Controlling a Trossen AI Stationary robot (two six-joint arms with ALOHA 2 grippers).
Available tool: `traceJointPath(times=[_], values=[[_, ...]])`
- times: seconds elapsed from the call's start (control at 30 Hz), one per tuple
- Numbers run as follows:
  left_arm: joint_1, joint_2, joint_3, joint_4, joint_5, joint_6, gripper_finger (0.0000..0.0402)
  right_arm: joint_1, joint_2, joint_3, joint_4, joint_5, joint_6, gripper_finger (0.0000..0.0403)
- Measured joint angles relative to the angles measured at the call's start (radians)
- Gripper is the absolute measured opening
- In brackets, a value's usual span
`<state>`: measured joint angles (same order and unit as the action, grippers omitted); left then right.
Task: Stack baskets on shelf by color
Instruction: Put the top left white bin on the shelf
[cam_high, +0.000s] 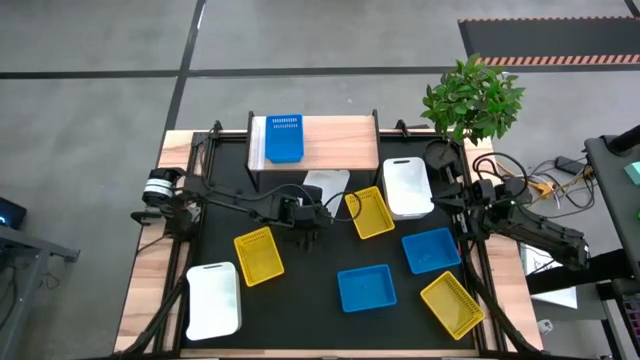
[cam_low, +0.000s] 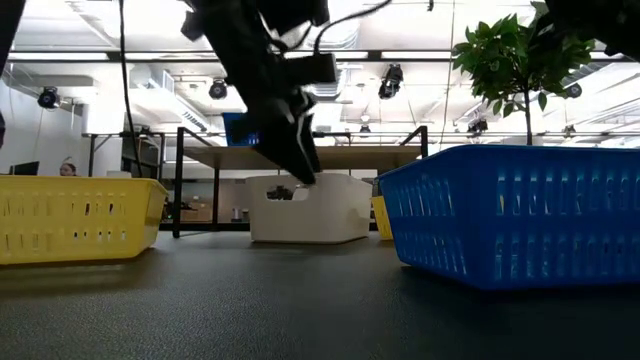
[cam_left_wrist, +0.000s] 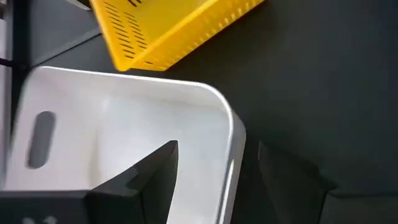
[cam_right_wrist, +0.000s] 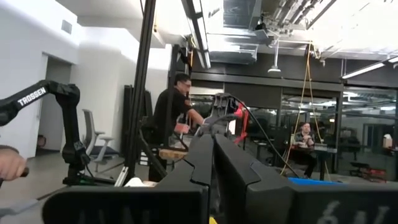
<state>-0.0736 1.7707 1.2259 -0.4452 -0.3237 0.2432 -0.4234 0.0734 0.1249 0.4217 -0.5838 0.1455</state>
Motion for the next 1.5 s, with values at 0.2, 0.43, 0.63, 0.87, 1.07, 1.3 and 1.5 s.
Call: traceJointPath(times=[0.2,0.43,0.63,0.87,1.07,1.3,1.5], values=[[0.002,0.062,0.004,-0.008,-0.009,0.0,0.0198,0.0,0.0,0.0,-0.007,0.0,-0.008,0.0009],[0.002,0.062,0.005,-0.008,-0.012,-0.001,0.0123,0.0,0.0,0.0,-0.02,0.0,-0.034,0.0009],[0.002,0.062,0.005,-0.008,-0.015,0.009,0.0022,0.0,0.0,0.0,-0.021,0.0,-0.038,0.0009],[-0.009,0.055,0.005,-0.01,0.028,0.024,0.0003,0.0,0.0,0.0,-0.023,0.0,-0.034,0.0009],[-0.05,-0.001,0.014,-0.011,0.03,0.026,0.0001,0.0,0.0,0.0,-0.028,0.0,-0.034,0.0009],[-0.13,-0.097,0.038,-0.015,0.051,0.015,0.0001,0.0,0.0,-0.001,-0.046,0.002,-0.037,0.0009],[-0.21,-0.193,0.1,-0.007,0.187,-0.027,0.0,0.0,0.0,-0.001,-0.057,0.008,-0.042,0.0009]])
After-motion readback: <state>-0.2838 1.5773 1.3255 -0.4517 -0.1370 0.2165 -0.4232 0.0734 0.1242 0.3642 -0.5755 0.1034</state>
